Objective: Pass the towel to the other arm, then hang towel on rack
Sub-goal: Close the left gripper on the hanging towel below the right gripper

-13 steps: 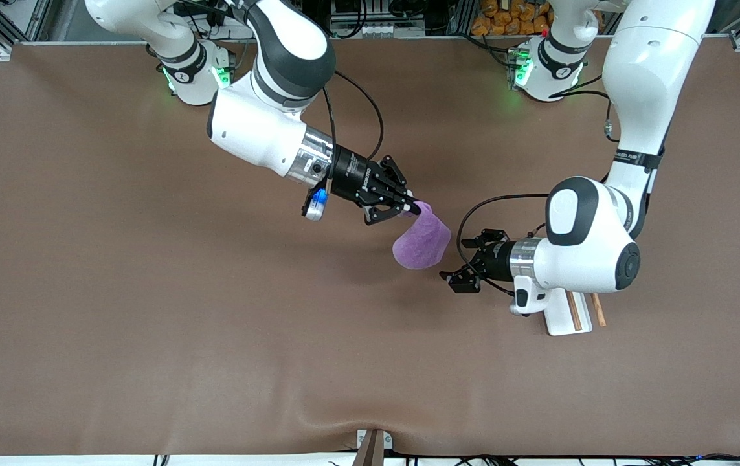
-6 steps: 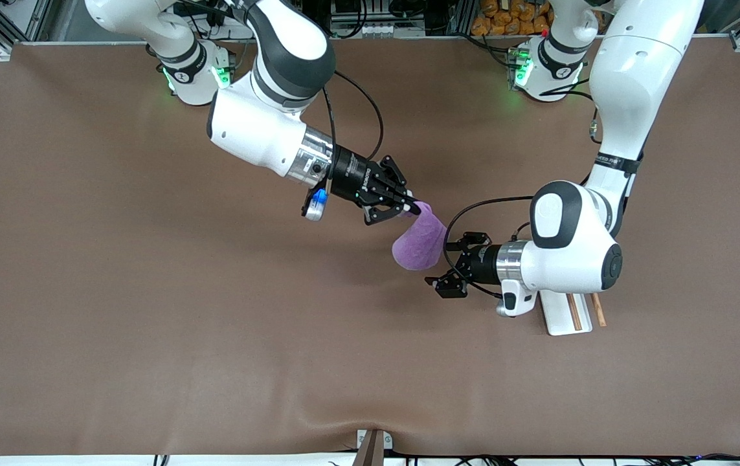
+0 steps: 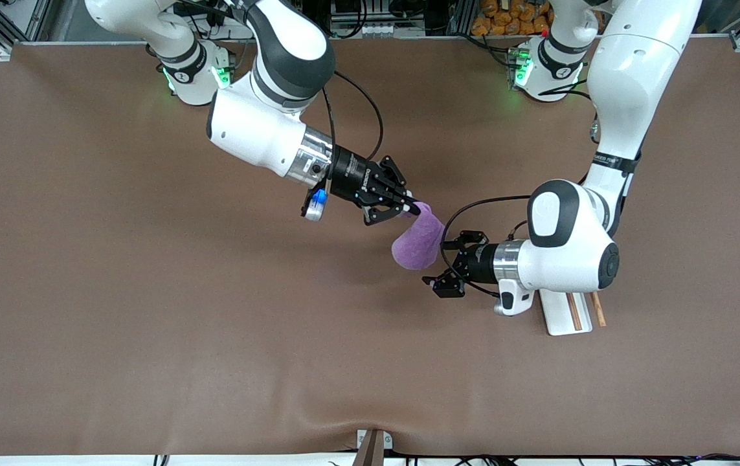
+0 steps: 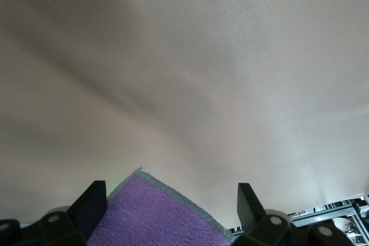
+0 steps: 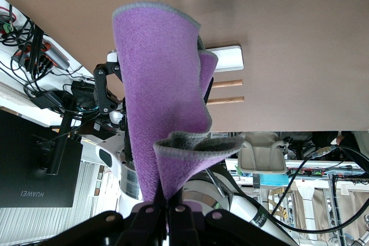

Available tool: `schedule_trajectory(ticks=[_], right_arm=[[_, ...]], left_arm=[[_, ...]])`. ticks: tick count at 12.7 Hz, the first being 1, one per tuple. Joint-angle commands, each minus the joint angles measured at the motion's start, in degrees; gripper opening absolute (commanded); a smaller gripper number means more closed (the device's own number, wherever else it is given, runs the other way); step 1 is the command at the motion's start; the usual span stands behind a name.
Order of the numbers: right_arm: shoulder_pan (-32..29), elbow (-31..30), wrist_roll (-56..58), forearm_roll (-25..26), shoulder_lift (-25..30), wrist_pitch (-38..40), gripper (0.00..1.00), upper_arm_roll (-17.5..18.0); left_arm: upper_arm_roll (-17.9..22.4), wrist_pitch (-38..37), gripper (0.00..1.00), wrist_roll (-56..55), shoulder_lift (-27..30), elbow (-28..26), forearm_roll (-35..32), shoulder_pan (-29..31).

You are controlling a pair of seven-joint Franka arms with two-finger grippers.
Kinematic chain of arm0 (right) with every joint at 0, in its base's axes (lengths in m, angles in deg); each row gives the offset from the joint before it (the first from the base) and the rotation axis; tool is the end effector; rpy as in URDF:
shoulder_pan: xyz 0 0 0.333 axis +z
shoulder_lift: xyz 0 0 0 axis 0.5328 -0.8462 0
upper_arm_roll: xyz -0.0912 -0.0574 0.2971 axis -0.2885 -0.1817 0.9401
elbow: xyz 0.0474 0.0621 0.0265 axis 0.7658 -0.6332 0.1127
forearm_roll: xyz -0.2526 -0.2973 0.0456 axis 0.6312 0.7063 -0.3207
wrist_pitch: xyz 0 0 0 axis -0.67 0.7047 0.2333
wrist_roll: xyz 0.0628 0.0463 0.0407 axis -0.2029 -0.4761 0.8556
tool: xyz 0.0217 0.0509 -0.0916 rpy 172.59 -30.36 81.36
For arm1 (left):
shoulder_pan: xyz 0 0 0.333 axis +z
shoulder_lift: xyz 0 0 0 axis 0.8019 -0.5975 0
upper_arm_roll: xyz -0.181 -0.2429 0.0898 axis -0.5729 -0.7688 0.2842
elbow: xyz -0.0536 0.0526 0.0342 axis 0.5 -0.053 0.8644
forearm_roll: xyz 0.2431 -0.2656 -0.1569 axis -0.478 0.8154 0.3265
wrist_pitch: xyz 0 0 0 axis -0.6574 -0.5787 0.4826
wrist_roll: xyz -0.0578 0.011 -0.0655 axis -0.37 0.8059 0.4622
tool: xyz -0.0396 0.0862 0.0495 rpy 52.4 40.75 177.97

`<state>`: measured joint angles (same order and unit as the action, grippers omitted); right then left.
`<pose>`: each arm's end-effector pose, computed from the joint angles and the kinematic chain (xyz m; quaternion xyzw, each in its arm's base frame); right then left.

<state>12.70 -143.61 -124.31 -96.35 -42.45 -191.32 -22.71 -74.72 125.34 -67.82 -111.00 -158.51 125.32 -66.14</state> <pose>0.5401 0.4599 0.4637 -0.5584 0.6533 0.2929 0.4190 0.6514 -0.2960 0.3135 0.8128 0.4484 -0.2750 0.2502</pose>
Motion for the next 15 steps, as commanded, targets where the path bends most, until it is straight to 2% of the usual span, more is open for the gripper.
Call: schedule_trajectory(ticks=[1,5,10,12,15], right_arm=[[-0.1,0.8,-0.4,-0.7,-0.3,0.4,0.0,-0.2],[-0.3,0.9,-0.4,-0.7,-0.3,0.5,0.0,-0.2],[-0.3,0.9,-0.4,-0.7,-0.3,0.5,0.0,-0.2],[-0.3,0.9,-0.4,-0.7,-0.3,0.5,0.0,-0.2],[-0.3,0.9,-0.4,-0.7,-0.3,0.5,0.0,-0.2]], left_arm=[[0.3,0.5,1.0,-1.0,-0.4,0.5,0.1,-1.2],[0.3,-2.0,1.0,-1.1,-0.1,0.1,-2.6,-1.1],[0.3,-4.9,1.0,-1.1,0.3,-0.2,-2.7,-0.7],[0.4,-4.9,0.89,-1.1,0.6,-0.2,-2.7,-1.0],[0.3,-4.9,0.64,-0.9,0.5,0.0,-2.8,-0.7]])
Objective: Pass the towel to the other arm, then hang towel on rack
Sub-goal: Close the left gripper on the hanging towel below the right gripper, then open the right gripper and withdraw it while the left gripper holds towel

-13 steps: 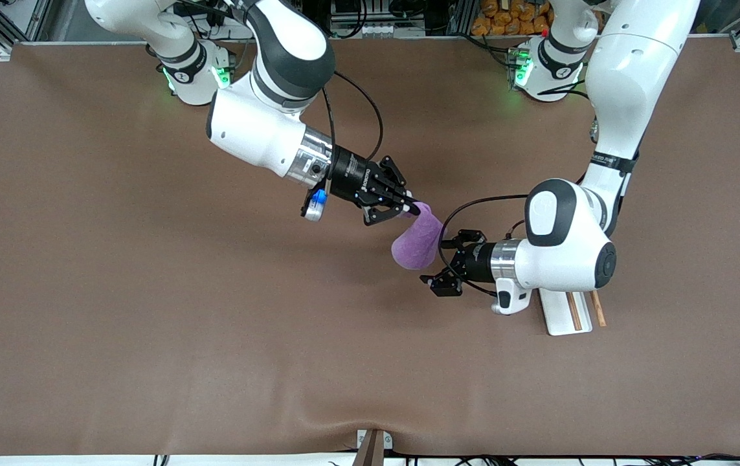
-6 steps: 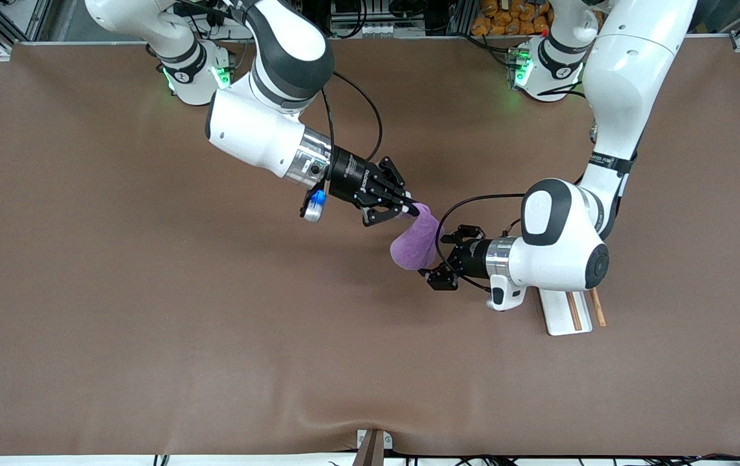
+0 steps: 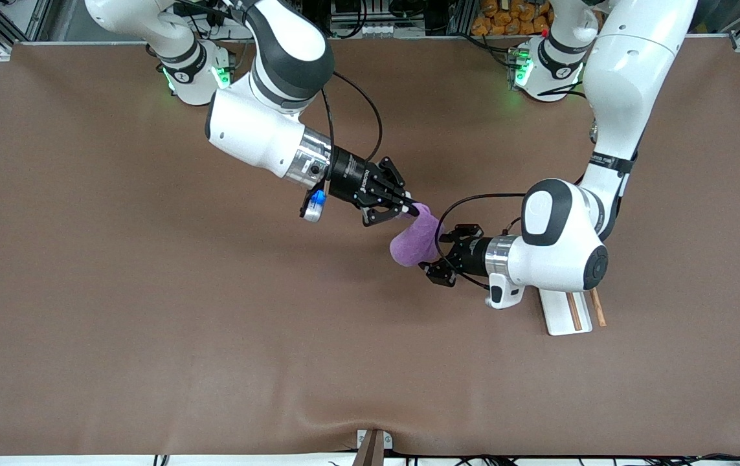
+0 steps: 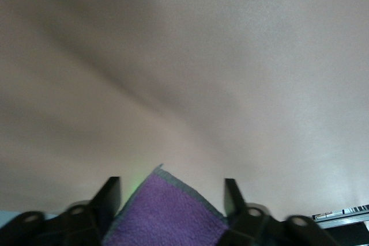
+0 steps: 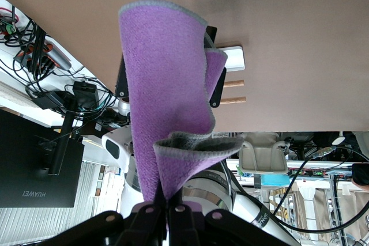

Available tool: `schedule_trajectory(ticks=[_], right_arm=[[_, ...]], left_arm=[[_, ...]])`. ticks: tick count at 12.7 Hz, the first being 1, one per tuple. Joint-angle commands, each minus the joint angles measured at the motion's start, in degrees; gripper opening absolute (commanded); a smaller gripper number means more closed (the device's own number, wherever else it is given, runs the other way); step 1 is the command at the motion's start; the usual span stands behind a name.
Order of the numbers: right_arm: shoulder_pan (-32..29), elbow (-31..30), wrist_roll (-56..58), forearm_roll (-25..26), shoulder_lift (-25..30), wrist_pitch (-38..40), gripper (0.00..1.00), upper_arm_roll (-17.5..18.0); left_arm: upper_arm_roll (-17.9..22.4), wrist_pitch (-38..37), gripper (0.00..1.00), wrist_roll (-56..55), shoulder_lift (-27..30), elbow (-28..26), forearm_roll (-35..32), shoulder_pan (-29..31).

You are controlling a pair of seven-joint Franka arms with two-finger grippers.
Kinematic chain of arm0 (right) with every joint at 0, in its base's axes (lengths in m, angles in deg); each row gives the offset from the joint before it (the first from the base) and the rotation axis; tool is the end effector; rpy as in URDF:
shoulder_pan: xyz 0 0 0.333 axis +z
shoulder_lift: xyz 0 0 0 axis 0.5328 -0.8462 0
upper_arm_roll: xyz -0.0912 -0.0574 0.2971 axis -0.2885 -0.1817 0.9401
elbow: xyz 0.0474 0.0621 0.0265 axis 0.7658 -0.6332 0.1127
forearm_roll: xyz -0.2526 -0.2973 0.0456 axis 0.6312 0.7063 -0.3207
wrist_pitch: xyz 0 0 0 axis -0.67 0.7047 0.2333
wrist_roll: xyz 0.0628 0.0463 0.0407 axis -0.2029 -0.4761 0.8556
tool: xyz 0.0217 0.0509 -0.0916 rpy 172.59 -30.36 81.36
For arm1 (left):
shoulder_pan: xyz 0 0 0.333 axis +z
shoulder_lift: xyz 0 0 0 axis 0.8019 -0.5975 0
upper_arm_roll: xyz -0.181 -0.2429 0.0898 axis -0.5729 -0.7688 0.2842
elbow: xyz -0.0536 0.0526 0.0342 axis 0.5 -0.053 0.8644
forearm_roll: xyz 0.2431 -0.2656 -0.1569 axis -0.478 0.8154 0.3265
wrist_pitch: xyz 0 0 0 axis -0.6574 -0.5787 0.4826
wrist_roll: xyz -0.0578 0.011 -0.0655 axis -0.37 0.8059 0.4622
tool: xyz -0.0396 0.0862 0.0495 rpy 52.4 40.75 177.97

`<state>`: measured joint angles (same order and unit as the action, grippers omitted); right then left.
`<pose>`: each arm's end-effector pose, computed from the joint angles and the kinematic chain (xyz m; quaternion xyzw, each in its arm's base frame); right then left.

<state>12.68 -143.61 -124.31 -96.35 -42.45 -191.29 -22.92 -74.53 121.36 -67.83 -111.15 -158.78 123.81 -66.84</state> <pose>0.5416 0.4580 0.4637 -0.5577 0.6542 0.2917 0.4194 0.6385 -0.3037 0.3056 0.8230 0.4293 -0.2990 0.2212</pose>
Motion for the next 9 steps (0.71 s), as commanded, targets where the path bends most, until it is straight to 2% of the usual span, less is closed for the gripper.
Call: schedule_trajectory(ticks=[1,6,8,9], right_arm=[[-0.2,0.9,-0.4,-0.6,-0.3,0.5,0.0,0.0],[-0.3,0.7,-0.4,-0.6,-0.3,0.5,0.0,0.0],[-0.3,0.6,-0.5,-0.5,-0.3,0.6,0.0,0.0],[-0.4,0.5,-0.7,-0.5,-0.3,0.8,0.22,0.0]], left_arm=[[0.1,-0.9,0.56,-0.8,0.7,0.5,-1.3,-0.3],[0.3,-0.9,0.0,-0.4,1.6,0.6,-1.7,0.1],[0.0,-2.0,0.0,-0.4,3.7,0.7,-6.5,0.6],[0.0,-3.2,0.0,-0.2,5.2,0.8,-8.9,0.7]])
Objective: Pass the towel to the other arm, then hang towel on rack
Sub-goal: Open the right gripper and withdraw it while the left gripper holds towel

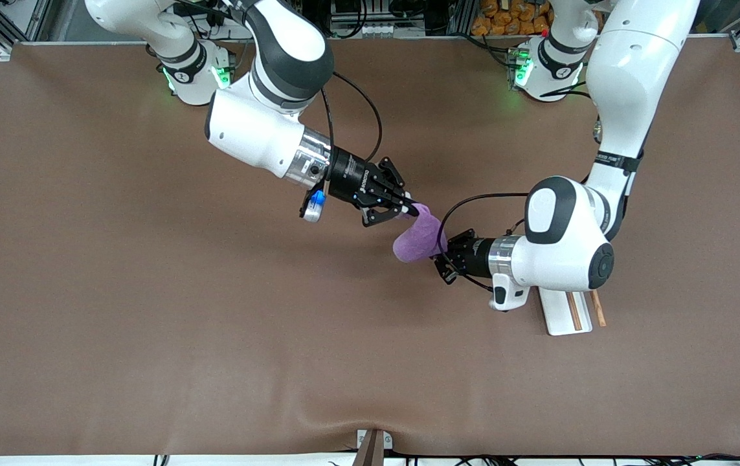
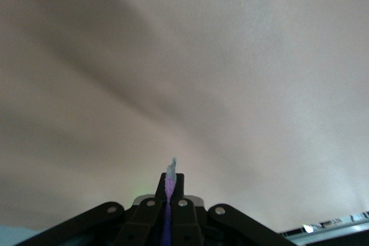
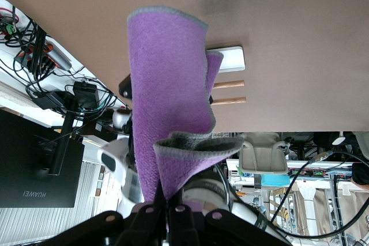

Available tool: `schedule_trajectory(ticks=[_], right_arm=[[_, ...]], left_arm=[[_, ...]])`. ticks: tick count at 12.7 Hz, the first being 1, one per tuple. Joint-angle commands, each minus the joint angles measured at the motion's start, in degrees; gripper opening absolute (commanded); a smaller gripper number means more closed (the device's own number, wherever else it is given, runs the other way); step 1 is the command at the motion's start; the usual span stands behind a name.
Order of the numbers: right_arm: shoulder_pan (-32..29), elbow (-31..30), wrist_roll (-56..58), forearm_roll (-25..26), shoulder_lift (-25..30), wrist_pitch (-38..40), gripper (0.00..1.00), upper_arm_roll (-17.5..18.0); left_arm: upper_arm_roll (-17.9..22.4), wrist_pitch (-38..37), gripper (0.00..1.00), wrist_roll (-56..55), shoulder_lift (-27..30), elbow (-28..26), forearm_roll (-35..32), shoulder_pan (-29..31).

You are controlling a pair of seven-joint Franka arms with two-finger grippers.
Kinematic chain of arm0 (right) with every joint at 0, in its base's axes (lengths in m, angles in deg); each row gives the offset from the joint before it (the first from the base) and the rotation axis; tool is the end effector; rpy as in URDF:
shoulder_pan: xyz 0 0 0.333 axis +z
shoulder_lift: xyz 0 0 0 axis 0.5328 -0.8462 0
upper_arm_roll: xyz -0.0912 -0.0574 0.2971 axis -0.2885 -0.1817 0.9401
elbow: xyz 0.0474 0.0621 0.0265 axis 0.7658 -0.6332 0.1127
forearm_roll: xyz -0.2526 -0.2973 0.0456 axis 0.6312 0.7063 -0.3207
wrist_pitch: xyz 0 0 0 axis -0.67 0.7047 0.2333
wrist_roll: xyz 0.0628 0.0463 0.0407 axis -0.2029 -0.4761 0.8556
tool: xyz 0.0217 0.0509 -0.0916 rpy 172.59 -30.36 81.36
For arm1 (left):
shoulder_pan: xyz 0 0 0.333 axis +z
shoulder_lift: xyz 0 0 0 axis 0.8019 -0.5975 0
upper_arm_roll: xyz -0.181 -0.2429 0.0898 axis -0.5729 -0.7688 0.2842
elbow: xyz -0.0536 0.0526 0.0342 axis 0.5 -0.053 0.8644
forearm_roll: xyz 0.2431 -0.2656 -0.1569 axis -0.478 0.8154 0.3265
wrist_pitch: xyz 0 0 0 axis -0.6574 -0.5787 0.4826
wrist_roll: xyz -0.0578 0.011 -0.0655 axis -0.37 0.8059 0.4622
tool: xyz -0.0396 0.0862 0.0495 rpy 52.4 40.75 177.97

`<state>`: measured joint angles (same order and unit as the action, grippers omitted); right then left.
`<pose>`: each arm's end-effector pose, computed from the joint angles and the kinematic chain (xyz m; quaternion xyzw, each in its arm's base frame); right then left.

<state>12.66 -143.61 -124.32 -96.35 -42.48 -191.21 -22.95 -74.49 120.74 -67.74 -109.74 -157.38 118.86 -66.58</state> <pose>0.5419 0.4578 0.4633 -0.5577 0.6544 0.2920 0.4190 0.6445 -0.2972 0.3295 0.8477 0.4113 -0.2628 0.2078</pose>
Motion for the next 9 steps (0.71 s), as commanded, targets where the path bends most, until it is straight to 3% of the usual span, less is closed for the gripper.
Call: schedule_trajectory(ticks=[1,2,5,7,9], right_arm=[[-0.4,0.2,-0.8,-0.5,-0.3,0.8,0.87,0.1],[-0.3,-0.3,-0.8,-0.5,-0.3,0.8,1.0,0.0],[-0.3,-2.1,-0.8,1.0,0.0,0.8,1.0,-0.1],[-0.4,-5.6,-0.6,5.0,1.0,1.1,1.0,-0.1],[-3.4,-6.8,-0.7,9.6,2.0,8.3,1.0,-0.4]], left_arm=[[0.0,-3.5,0.0,0.5,5.2,-0.5,-6.6,0.5],[0.2,-4.5,0.0,1.2,6.6,-0.5,-8.1,0.7],[0.5,-5.5,0.0,1.6,10.1,-0.5,-10.6,2.0],[0.5,-7.7,0.0,2.2,12.0,-0.3,-13.2,2.7],[0.6,-7.9,0.0,5.4,14.0,-0.1,-15.7,2.6]])
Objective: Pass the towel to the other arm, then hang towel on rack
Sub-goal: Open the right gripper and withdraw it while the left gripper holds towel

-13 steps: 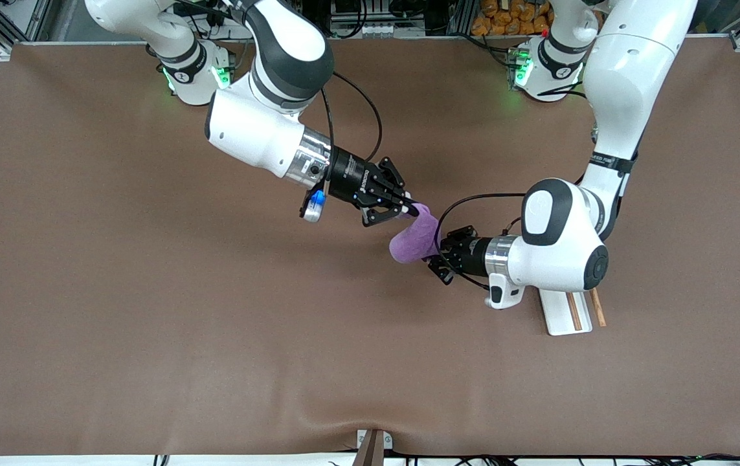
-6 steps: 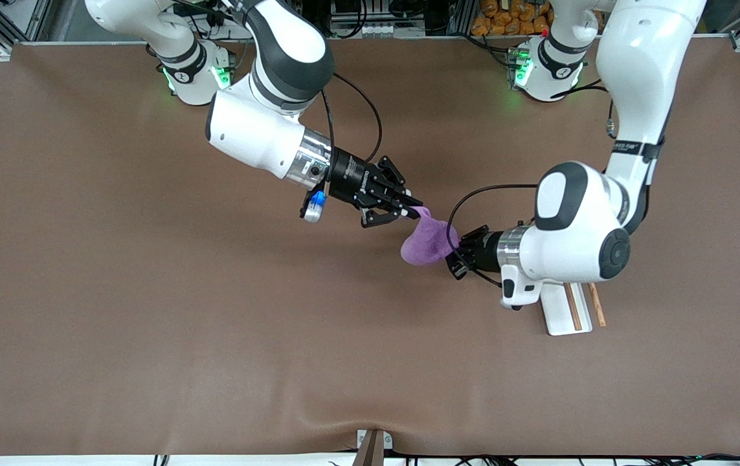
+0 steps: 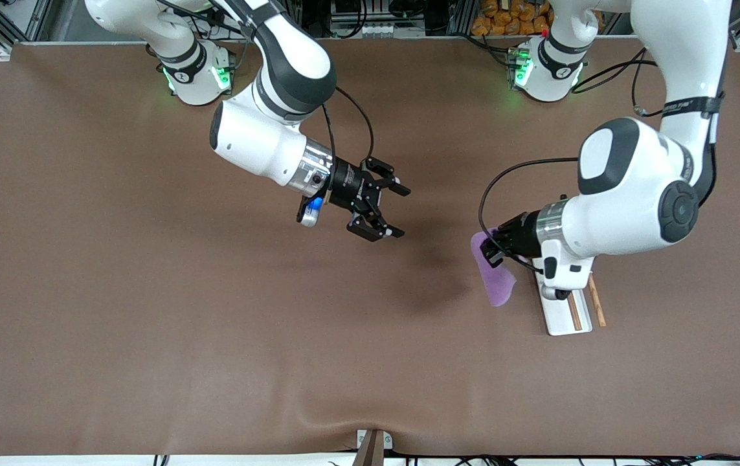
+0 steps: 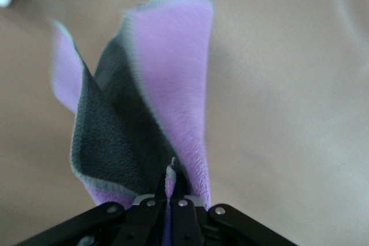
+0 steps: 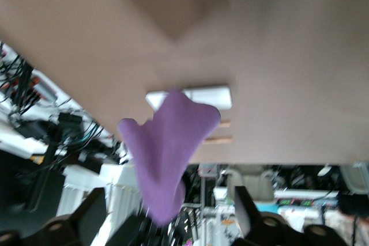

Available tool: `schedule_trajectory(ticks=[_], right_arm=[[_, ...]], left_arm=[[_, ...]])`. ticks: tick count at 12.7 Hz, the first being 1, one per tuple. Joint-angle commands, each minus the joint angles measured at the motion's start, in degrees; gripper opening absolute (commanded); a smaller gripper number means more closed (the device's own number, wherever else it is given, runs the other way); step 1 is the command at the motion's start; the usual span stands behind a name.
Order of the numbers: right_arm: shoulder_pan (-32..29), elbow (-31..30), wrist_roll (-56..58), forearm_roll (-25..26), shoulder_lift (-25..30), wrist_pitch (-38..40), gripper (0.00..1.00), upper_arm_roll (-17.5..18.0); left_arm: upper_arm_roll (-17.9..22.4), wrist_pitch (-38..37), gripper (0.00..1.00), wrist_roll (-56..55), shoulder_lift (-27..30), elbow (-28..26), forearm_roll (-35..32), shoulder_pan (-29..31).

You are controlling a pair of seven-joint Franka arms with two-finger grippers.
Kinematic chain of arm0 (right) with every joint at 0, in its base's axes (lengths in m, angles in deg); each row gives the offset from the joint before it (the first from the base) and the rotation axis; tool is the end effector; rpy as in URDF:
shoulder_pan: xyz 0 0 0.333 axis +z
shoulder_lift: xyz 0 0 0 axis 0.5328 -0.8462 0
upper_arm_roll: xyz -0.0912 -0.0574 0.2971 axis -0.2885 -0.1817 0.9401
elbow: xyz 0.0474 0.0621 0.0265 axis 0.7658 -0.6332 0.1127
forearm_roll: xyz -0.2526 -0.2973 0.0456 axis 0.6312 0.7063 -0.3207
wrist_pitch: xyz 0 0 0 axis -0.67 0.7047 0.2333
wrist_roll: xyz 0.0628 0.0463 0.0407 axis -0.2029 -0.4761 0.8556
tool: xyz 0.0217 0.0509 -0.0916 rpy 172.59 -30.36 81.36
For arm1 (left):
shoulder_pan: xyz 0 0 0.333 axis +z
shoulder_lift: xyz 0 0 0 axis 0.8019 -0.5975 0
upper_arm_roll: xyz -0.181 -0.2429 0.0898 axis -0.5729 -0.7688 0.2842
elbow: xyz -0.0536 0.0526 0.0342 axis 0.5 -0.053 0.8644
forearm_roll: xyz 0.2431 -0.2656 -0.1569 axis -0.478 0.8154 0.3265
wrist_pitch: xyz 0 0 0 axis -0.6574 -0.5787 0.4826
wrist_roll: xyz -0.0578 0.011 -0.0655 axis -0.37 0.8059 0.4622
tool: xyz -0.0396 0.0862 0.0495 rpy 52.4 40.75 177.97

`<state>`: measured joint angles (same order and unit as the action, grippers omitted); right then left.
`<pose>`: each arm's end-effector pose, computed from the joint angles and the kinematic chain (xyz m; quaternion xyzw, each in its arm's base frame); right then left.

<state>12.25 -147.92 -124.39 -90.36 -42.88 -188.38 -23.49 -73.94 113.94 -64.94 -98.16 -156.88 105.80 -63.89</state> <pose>0.5372 0.4474 0.4196 -0.6010 0.6566 0.2725 0.3652 0.6366 -0.2476 0.4554 0.9098 0.3491 -0.1528 0.1644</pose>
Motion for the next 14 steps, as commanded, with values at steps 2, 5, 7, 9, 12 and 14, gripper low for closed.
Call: schedule_trajectory(ticks=[2,5,7,9,12,14], right_arm=[[-8.6,-1.7,-0.6,14.3,2.6,17.5,1.0,-0.2],[-15.8,1.2,1.9,30.4,4.2,32.8,1.0,-0.3],[-20.8,1.3,12.6,37.5,5.8,40.7,1.0,-0.3],[-27.2,1.9,26.1,38.8,6.2,46.8,1.0,-0.3],[-33.4,2.7,40.8,53.4,9.4,53.2,1.0,-0.3],[-36.7,2.7,50.7,59.9,12.7,57.0,1.0,-0.3]], left_arm=[[0.0,-1.1,0.0,9.2,3.7,-0.6,-7.4,0.2],[0.1,-1.1,0.0,19.2,4.7,-0.6,-10.6,1.1],[-0.4,-1.0,0.0,22.6,4.4,-0.6,-14.8,0.7],[-0.5,-0.8,0.0,27.2,3.9,-0.6,-18.7,0.2],[-0.5,-0.3,0.0,36.9,3.0,-0.7,-22.0,0.7],[-0.4,-0.1,0.0,41.0,1.9,-0.7,-24.2,0.9]])
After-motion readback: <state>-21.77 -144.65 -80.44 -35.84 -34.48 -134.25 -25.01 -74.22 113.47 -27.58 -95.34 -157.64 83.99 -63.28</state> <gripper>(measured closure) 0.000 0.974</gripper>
